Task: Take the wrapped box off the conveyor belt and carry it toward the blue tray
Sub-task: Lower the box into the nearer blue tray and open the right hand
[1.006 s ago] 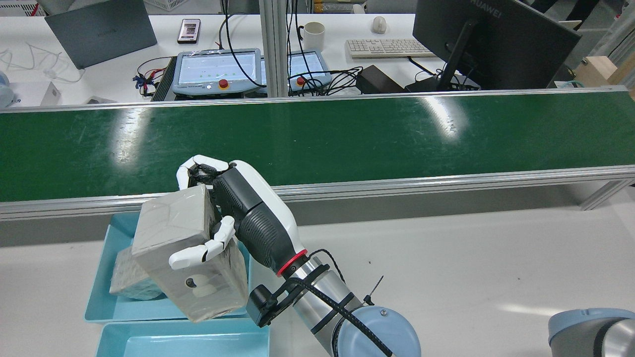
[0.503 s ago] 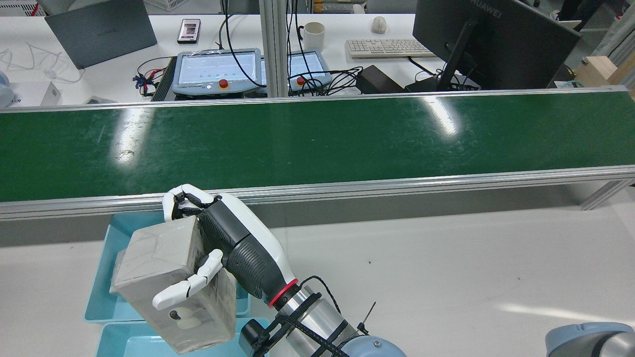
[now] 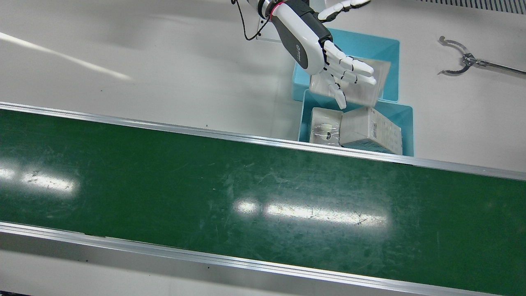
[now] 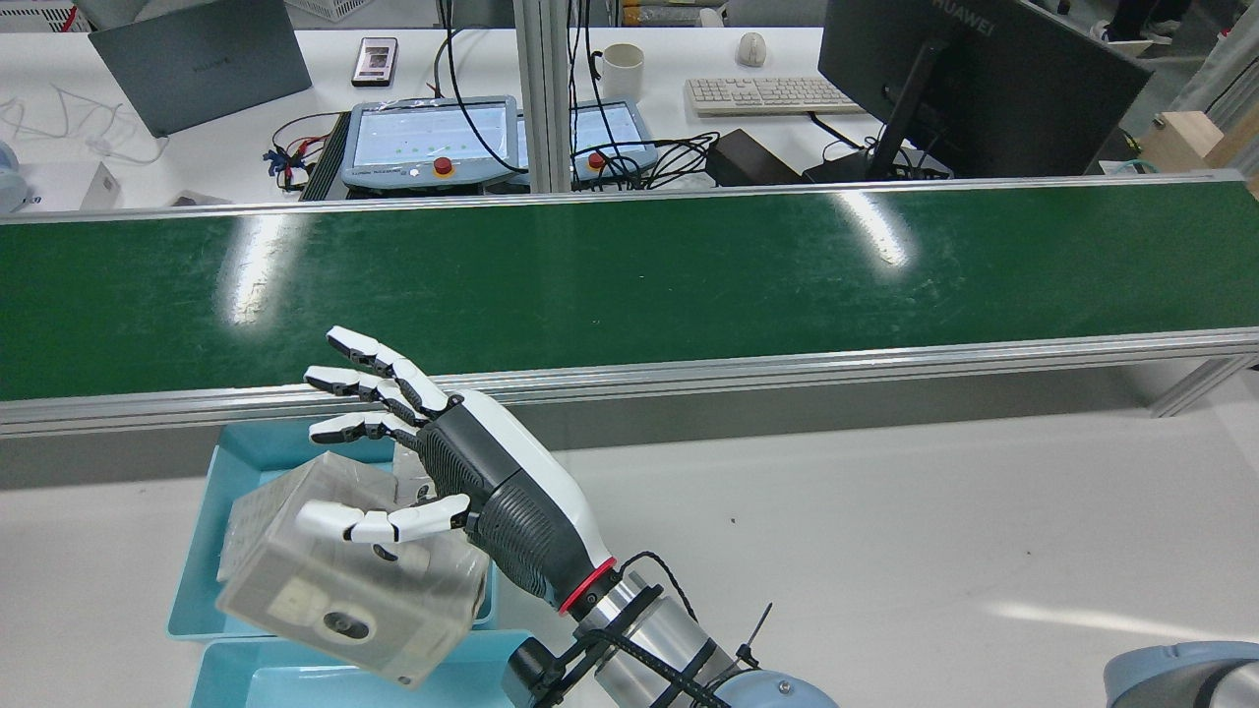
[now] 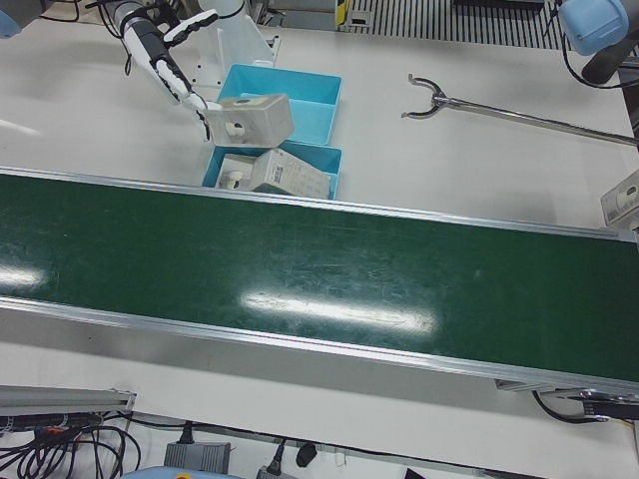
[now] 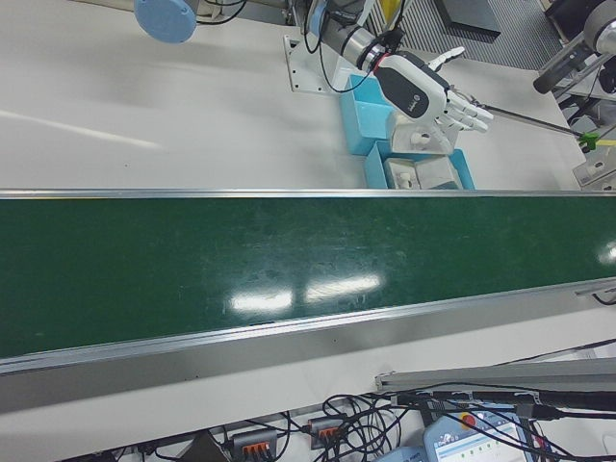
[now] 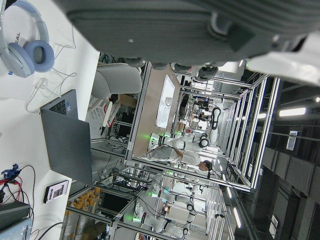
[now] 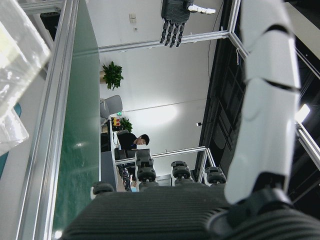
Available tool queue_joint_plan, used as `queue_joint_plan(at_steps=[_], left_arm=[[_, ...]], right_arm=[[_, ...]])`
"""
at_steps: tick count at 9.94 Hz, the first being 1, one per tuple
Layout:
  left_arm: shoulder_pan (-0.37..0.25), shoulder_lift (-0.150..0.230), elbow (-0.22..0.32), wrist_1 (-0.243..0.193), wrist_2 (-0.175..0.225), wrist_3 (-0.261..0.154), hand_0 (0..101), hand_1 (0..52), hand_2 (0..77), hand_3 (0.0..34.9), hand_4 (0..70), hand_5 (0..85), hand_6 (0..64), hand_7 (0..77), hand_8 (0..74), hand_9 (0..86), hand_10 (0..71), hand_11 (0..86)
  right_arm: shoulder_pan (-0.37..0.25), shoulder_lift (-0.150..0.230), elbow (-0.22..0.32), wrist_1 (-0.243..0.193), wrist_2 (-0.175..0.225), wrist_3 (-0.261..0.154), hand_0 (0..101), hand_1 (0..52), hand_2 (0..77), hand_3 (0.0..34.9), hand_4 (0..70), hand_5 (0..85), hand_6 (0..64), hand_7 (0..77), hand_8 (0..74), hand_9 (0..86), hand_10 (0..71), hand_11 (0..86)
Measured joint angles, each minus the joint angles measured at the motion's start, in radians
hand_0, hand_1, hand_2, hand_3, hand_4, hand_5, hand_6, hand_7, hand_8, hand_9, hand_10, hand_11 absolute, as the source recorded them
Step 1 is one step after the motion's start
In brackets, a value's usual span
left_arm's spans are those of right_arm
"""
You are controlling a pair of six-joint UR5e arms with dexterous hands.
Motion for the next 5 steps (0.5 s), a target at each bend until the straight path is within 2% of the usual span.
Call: queue_joint_plan(at_steps=[1, 2, 3, 4, 5], left_arm=[[0.0, 0.0, 0.0, 0.0, 0.0, 0.0, 0, 0.0, 0.5, 0.0, 0.0, 1.1, 0.0, 0.0, 0.0, 0.0, 0.0, 0.0], [0.0, 0.0, 0.0, 0.0, 0.0, 0.0, 0, 0.0, 0.5, 0.0, 0.0, 1.1, 0.0, 0.0, 0.0, 0.0, 0.0, 0.0], [0.0, 0.0, 0.0, 0.0, 0.0, 0.0, 0, 0.0, 0.5, 0.0, 0.0, 1.1, 0.0, 0.5, 0.0, 0.0, 0.5, 0.0], [0.0, 0.0, 0.0, 0.0, 0.0, 0.0, 0, 0.0, 0.5, 0.0, 0.0, 1.1, 0.0, 0.0, 0.0, 0.0, 0.5, 0.0], [0.0, 0.0, 0.0, 0.0, 0.0, 0.0, 0, 0.0, 0.5, 0.0, 0.0, 1.1, 0.0, 0.0, 0.0, 0.0, 0.0, 0.0]], right_arm=[[0.01, -0.012, 0.012, 0.0, 0.001, 0.005, 46, 18.5, 13.1, 19.9, 0.0, 3.8, 0.0, 2.7, 12.0, 16.4, 0.0, 1.1], [0.018, -0.019, 0.019, 0.0, 0.002, 0.014, 46, 14.2, 10.9, 26.7, 0.0, 1.6, 0.0, 6.5, 0.0, 1.6, 0.0, 1.1], [0.023, -0.024, 0.026, -0.001, 0.002, 0.022, 46, 14.2, 10.9, 26.7, 0.0, 1.6, 0.0, 6.5, 0.0, 1.6, 0.0, 1.1], [0.026, -0.036, 0.043, -0.002, 0.0, 0.027, 46, 10.9, 14.7, 29.7, 0.0, 1.6, 0.0, 6.5, 0.0, 1.6, 0.0, 1.1], [0.031, -0.061, 0.072, -0.005, -0.002, 0.03, 46, 10.9, 14.7, 29.7, 0.0, 1.6, 0.0, 6.5, 0.0, 1.6, 0.0, 1.1]])
